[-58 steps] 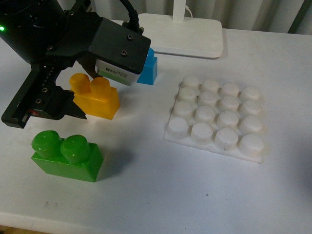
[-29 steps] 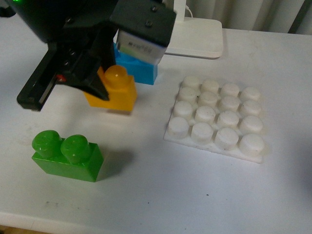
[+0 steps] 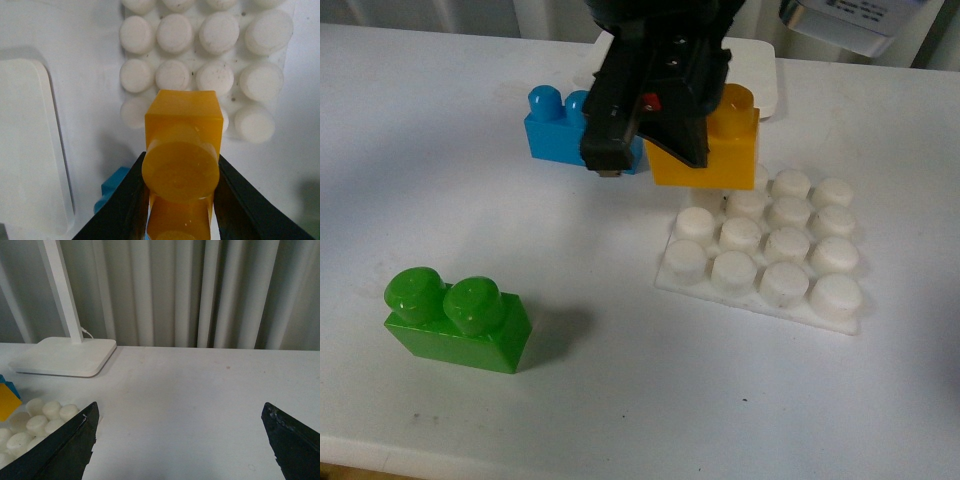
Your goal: Insert yellow block into base center
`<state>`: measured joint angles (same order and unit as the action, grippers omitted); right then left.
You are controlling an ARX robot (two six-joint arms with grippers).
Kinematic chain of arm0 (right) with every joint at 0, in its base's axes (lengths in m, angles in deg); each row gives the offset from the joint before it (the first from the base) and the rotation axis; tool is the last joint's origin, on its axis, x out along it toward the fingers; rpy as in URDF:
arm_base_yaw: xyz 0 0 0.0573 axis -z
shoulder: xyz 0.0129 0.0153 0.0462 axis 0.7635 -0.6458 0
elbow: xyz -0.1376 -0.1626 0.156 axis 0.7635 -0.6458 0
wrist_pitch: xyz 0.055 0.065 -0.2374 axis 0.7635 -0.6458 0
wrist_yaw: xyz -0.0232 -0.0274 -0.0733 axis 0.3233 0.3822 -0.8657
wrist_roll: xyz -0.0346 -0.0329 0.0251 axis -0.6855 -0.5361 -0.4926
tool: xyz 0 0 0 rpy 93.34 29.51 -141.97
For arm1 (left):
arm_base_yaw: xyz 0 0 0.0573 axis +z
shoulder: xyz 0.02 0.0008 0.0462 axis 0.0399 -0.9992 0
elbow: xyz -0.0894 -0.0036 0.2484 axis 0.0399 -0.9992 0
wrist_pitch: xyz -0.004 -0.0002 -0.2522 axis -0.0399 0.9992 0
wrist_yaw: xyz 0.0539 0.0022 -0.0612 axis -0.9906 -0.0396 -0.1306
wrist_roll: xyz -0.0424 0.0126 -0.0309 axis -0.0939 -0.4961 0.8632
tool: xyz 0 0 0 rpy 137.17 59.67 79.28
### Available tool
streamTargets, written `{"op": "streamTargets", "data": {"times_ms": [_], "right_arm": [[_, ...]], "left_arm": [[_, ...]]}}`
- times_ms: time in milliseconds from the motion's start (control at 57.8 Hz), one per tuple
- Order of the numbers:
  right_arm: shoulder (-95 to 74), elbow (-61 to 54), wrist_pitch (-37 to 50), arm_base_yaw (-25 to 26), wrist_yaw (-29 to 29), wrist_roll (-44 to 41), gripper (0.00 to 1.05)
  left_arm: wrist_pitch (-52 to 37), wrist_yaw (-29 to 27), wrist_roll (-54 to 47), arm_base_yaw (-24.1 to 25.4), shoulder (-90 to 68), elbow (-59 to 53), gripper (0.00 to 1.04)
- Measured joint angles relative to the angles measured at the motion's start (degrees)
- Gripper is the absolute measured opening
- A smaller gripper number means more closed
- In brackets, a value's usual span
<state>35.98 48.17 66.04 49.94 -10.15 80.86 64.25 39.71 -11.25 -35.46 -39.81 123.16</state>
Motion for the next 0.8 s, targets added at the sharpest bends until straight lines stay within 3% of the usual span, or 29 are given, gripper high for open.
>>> {"op": "streamTargets", "data": {"times_ms": [796], "right_arm": [[0.00,0.00,0.00,0.00,0.00,0.02,0.96]], "left_arm": [[4.09,-1.16,0.63,-4.85,-10.51,11.65,0.31]]}}
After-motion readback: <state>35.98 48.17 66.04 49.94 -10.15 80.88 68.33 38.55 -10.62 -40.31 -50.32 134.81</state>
